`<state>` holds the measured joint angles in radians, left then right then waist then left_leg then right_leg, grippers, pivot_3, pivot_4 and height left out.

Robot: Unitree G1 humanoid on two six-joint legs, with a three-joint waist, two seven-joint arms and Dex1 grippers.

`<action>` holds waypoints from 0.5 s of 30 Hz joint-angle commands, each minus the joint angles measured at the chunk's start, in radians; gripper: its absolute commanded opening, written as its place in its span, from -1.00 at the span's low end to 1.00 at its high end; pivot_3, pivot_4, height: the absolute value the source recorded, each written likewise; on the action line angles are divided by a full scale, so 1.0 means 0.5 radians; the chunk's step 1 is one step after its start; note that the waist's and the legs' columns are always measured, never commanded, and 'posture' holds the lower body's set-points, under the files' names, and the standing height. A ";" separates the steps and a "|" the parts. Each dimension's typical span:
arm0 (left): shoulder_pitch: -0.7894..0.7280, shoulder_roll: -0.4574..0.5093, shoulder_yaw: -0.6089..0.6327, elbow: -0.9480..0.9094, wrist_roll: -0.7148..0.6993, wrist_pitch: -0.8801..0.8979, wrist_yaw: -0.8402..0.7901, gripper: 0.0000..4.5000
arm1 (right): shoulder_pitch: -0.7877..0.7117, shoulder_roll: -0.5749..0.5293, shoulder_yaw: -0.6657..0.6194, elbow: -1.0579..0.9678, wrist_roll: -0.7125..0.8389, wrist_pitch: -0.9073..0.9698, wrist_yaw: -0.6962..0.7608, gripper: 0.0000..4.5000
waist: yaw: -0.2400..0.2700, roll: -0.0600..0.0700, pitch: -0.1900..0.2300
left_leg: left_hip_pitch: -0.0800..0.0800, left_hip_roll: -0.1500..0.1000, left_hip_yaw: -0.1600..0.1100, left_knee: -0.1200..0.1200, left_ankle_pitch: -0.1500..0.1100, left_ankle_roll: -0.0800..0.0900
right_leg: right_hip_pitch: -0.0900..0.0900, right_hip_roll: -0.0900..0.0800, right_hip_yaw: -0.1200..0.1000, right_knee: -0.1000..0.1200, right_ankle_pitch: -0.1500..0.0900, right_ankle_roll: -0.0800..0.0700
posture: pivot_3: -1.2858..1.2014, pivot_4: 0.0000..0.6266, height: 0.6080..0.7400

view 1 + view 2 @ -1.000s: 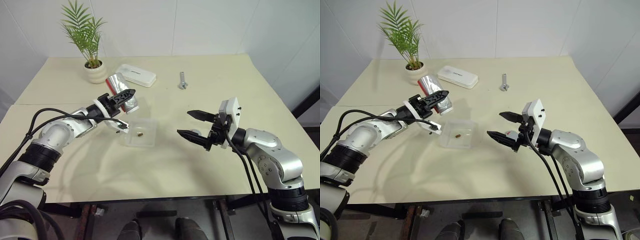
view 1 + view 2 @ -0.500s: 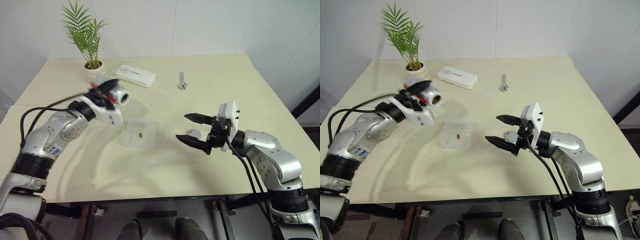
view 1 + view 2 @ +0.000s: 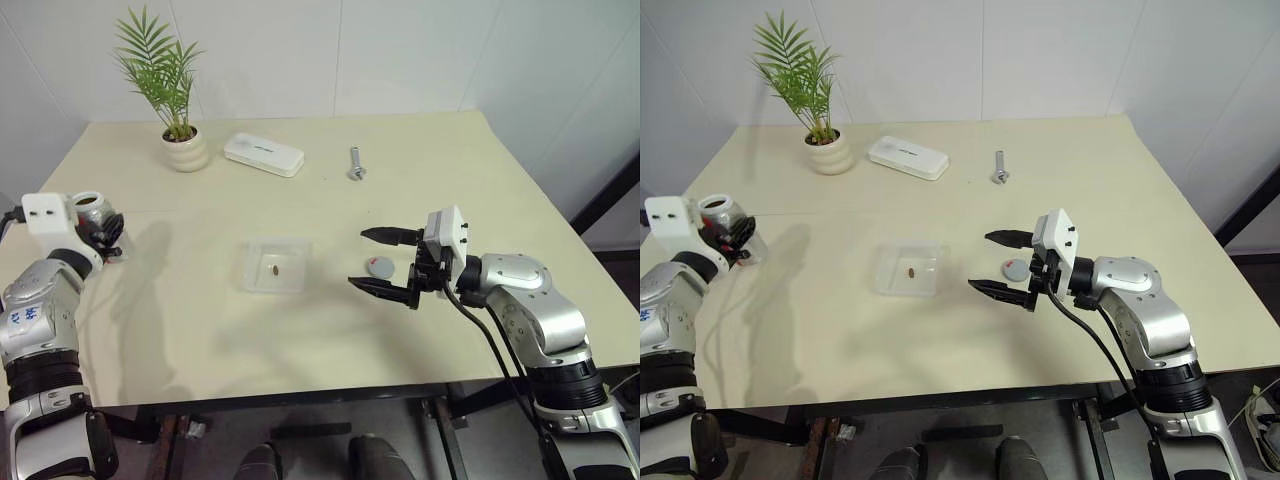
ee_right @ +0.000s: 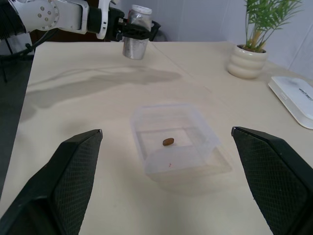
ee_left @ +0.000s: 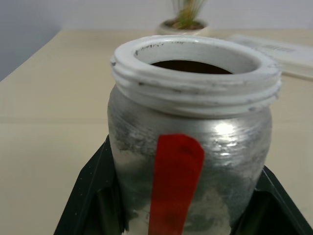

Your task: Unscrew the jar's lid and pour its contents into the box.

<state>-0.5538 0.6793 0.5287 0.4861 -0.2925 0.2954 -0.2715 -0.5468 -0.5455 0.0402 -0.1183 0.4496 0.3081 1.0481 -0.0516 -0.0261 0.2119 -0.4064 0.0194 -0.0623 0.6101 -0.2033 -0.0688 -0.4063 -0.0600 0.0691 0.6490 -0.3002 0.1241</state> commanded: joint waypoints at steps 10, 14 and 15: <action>0.081 -0.107 0.148 0.407 -0.114 -0.698 -0.130 0.02 | -0.121 0.199 0.026 0.090 -0.096 -0.186 -0.116 0.99 | 0.016 -0.001 0.000 | 0.000 0.000 0.001 -0.002 -0.001 -0.001 | 0.000 -0.001 0.000 -0.004 0.001 0.001 | 0.03 -0.52 1.00; 0.105 -0.136 0.174 0.451 -0.156 -0.718 -0.119 0.54 | -0.129 0.221 0.042 0.056 -0.068 -0.138 -0.113 1.00 | 0.018 -0.001 0.000 | 0.000 0.000 0.001 -0.003 -0.001 -0.001 | 0.000 -0.001 0.000 -0.004 0.001 0.001 | 0.03 -0.52 1.00; 0.115 -0.139 0.172 0.450 -0.164 -0.721 -0.125 0.66 | -0.127 0.221 0.041 0.051 -0.063 -0.130 -0.111 1.00 | 0.019 -0.001 0.000 | -0.001 0.000 0.001 -0.003 -0.001 -0.001 | 0.000 -0.001 0.000 -0.004 0.001 0.001 | 0.03 -0.52 1.00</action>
<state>-0.4994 0.5987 0.5918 0.7249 -0.3521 -0.0370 -0.3296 -0.5859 -0.4334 0.0729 -0.0521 0.3970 0.2425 0.9930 -0.0420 -0.0268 0.2117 -0.4066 0.0195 -0.0617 0.6088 -0.2037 -0.0693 -0.4062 -0.0605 0.0691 0.6468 -0.2995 0.1244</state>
